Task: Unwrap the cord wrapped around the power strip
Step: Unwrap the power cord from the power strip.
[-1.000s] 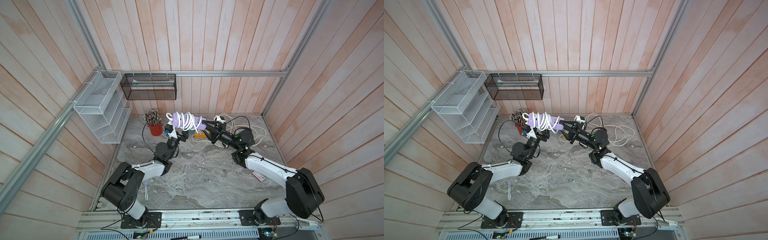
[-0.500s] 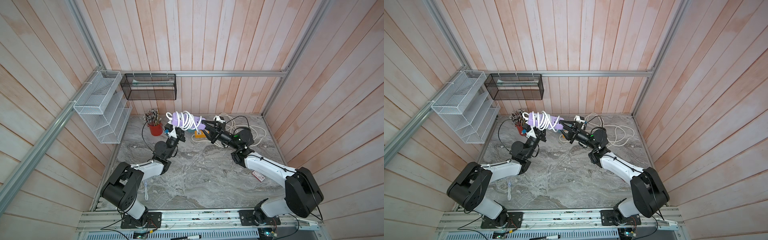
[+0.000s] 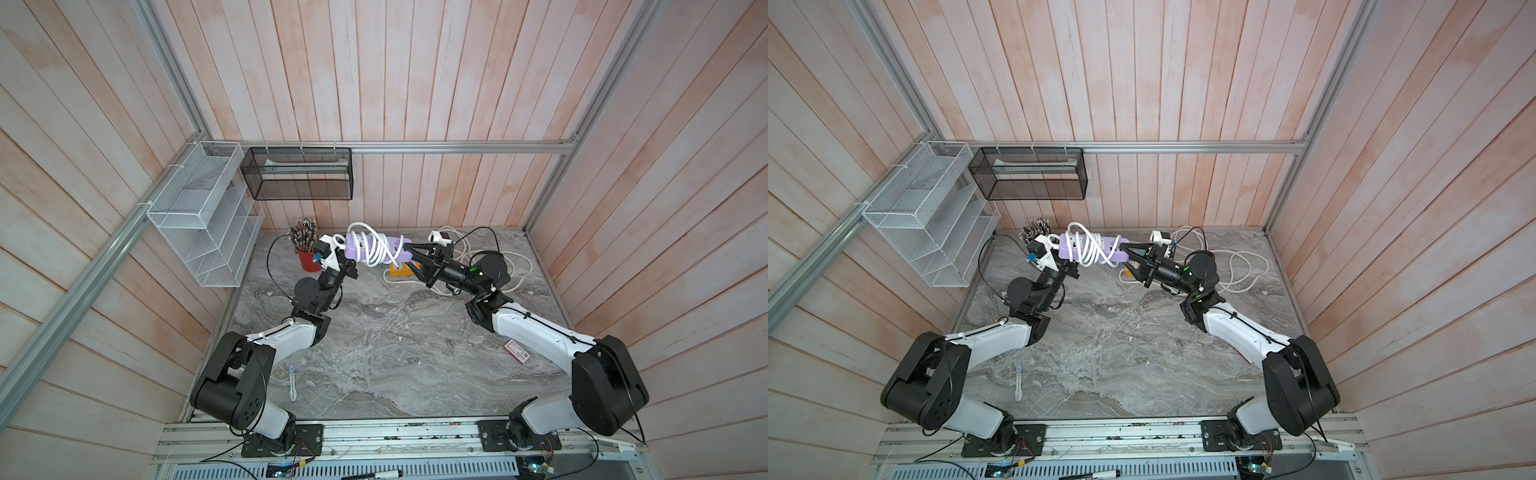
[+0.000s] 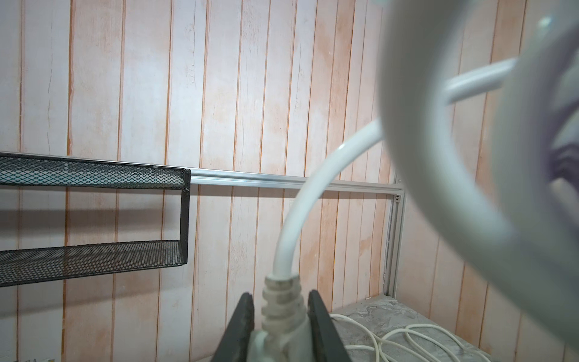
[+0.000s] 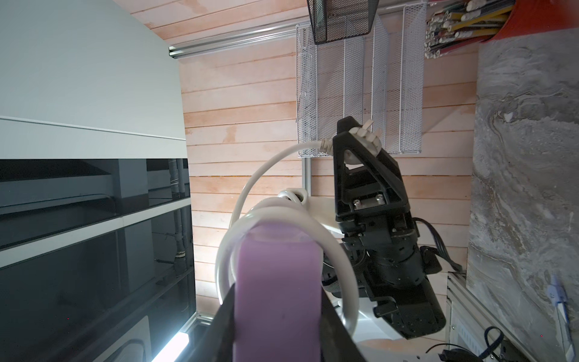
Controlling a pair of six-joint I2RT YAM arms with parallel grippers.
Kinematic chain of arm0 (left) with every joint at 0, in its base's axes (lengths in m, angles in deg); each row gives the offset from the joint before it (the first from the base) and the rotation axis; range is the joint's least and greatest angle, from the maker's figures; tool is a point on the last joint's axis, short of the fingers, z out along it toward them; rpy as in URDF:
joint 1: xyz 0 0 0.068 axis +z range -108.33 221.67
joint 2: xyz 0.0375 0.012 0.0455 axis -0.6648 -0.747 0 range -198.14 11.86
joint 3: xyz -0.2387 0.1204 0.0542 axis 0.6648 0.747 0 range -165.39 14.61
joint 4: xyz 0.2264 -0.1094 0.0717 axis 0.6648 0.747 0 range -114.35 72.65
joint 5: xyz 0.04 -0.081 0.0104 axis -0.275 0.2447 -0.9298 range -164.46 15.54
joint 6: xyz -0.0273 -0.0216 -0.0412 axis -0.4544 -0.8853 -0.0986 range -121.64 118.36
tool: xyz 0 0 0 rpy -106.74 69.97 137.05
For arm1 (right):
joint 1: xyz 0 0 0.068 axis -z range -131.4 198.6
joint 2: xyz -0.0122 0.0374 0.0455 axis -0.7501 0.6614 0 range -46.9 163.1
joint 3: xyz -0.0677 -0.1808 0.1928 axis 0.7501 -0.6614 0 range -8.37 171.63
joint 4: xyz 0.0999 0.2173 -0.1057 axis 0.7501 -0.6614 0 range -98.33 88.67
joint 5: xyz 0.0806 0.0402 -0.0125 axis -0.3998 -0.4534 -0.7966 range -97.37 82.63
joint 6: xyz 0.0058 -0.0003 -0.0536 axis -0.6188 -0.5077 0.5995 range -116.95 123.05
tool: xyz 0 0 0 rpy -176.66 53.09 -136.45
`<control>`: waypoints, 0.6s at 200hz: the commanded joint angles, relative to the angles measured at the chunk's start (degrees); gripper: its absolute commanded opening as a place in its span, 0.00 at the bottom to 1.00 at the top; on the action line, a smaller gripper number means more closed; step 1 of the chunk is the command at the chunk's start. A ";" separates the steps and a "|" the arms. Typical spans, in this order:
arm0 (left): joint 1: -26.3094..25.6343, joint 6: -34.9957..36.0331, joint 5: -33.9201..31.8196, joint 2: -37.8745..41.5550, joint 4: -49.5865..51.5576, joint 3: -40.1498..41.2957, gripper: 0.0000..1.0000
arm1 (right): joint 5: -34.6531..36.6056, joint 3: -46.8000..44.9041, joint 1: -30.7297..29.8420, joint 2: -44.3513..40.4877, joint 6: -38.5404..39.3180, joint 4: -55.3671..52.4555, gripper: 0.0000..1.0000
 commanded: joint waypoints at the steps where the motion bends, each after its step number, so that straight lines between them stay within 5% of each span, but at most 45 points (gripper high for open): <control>1: 1.43 -1.43 2.94 1.63 3.27 -2.06 0.10 | -3.80 -0.36 1.37 -3.35 2.25 2.35 0.24; 120: 5.57 -0.31 8.23 3.22 9.11 -5.77 0.14 | -10.90 0.81 3.87 -5.73 14.95 -14.72 0.23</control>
